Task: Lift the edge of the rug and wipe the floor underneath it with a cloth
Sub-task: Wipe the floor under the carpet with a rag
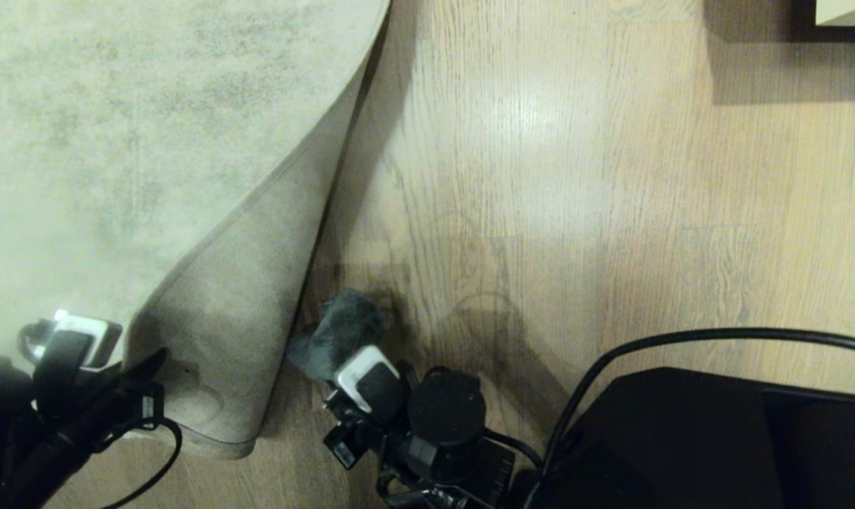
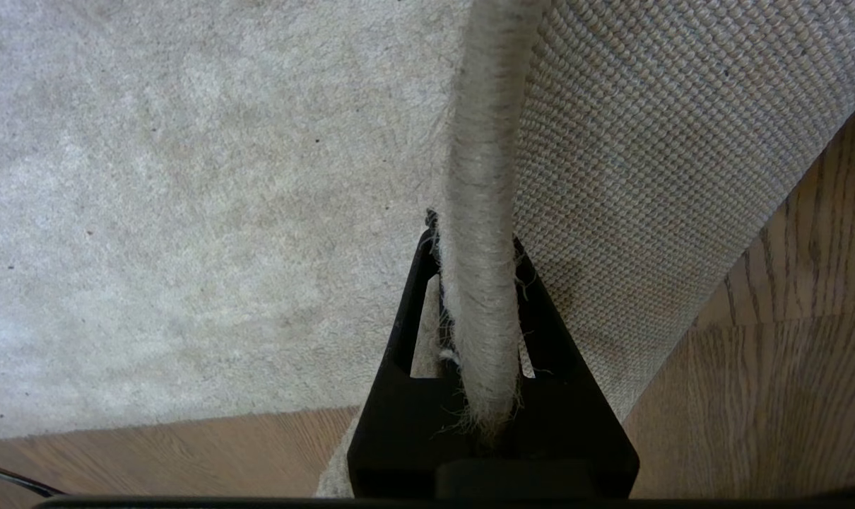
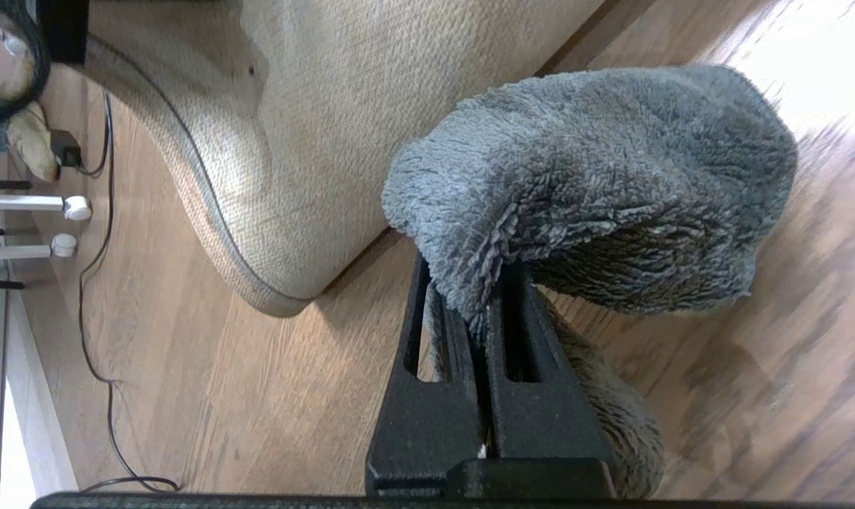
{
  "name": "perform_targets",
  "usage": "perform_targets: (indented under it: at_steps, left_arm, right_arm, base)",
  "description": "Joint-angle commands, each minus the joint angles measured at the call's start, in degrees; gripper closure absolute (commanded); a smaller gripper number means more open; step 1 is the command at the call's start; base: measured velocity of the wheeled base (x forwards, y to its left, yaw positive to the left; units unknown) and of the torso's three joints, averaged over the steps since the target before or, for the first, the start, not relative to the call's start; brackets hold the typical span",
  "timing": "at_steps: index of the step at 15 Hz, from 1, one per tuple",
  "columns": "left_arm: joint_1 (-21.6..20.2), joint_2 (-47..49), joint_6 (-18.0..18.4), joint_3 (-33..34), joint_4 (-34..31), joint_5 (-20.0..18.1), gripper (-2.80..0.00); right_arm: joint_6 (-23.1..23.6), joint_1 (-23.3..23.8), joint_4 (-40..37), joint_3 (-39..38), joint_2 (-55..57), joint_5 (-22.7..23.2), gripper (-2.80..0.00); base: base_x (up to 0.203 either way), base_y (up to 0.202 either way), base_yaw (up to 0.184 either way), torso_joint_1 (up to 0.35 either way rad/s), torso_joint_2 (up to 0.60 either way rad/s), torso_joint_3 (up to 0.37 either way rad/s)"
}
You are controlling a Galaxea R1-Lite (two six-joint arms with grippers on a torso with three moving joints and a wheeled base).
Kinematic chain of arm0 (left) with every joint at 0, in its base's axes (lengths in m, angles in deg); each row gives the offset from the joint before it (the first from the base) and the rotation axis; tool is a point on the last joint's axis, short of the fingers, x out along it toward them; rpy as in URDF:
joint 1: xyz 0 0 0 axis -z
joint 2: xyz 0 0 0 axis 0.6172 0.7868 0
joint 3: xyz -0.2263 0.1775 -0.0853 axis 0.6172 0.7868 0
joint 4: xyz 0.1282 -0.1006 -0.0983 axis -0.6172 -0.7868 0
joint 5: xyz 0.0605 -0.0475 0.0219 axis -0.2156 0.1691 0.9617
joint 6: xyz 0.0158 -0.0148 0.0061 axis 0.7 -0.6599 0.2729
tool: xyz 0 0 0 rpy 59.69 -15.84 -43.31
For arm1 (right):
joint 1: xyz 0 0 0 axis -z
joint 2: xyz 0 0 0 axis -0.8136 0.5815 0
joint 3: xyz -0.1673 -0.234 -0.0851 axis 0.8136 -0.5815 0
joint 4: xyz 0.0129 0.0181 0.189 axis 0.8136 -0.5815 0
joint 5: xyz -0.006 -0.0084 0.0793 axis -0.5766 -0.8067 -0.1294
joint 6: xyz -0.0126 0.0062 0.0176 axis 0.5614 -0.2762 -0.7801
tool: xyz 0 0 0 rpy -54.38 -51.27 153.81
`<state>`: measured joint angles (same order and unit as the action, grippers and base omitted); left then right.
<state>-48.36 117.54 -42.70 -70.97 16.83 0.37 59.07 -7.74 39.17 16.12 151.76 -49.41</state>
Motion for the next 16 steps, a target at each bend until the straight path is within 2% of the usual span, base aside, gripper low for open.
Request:
perform_targets:
  at_steps: [1,8,16]
  left_arm:
    - [0.0,-0.1,0.1,0.0,2.8,0.0,0.00]
    - [0.0,-0.1,0.1,0.0,2.8,0.0,0.00]
    - [0.0,-0.1,0.1,0.0,2.8,0.0,0.00]
  right_arm:
    - [0.0,0.0,0.8,-0.1,2.3,0.0,0.00]
    - [-0.2,0.0,4.0,0.1,5.9,0.0,0.00]
    - [-1.5,0.9,4.1,0.6,7.1,0.0,0.00]
  base:
    - [0.000,0.000,0.000,0.000,0.00,0.000]
    - [0.000,0.000,0.000,0.000,0.00,0.000]
    - [0.000,0.000,0.000,0.000,0.00,0.000]
